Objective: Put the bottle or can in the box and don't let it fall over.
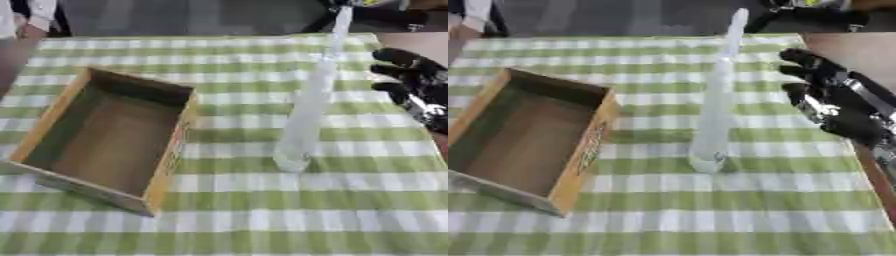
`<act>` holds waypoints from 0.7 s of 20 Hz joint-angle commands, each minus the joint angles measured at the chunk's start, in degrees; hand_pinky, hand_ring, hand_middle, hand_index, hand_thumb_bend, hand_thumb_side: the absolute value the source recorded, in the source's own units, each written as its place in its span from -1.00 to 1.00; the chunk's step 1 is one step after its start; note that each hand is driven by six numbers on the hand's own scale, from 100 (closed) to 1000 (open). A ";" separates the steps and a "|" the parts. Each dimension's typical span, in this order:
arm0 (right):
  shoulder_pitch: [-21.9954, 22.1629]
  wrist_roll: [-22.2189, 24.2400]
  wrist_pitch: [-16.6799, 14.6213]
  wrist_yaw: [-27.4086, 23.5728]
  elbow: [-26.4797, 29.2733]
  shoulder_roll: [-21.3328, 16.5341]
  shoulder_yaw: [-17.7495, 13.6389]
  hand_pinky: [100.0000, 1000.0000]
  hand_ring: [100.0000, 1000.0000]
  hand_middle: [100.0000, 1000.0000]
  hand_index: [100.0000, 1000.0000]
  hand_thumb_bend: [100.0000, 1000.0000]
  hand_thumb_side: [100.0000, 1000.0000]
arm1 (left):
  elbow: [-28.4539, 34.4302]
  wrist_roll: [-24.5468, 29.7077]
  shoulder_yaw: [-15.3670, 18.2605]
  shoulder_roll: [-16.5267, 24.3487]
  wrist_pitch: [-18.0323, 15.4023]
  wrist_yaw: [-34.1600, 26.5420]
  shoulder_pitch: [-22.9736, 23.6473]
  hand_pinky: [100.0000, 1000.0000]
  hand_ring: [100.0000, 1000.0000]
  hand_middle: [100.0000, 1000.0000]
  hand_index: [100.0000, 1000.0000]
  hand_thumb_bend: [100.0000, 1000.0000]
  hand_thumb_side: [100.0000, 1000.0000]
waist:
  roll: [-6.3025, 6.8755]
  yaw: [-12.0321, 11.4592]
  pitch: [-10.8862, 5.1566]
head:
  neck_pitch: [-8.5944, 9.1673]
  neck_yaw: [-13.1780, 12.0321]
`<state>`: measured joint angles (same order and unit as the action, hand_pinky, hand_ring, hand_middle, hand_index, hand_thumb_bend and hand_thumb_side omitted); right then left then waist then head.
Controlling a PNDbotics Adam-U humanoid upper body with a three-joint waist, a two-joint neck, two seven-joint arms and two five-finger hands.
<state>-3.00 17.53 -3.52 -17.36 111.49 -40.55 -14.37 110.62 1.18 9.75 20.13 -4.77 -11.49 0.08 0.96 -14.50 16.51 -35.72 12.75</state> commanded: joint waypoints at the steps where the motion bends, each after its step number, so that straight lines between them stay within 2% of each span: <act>1: -0.01 -0.80 -0.64 0.39 1.21 -1.85 -1.13 0.80 1.00 1.00 1.00 -1.00 -0.15 | 1.28 -0.28 0.80 1.59 -0.12 0.23 0.12 1.00 0.53 0.92 0.66 -1.00 0.67 | -0.09 0.09 -0.60 | -0.31 0.07; 7: 0.45 -0.43 -1.27 0.96 0.99 -1.70 -1.39 0.81 1.00 1.00 1.00 -1.00 -0.15 | 1.35 -0.35 0.85 1.70 -0.17 0.23 0.07 1.00 0.53 0.92 0.66 -1.00 0.67 | -0.25 -0.02 -0.61 | -1.63 0.02; 14: 0.69 0.80 -2.48 1.23 1.05 -1.71 -1.15 0.83 1.00 1.00 1.00 -1.00 -0.16 | 1.42 -0.39 0.85 1.74 -0.19 0.21 0.08 1.00 0.53 0.92 0.66 -1.00 0.67 | -0.35 -0.18 -0.61 | -1.76 -0.14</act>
<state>-2.03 17.93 -5.69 -16.40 111.49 -40.55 -15.10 110.89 0.97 9.82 20.16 -4.97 -11.38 0.10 0.63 -14.59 16.56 -37.52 12.69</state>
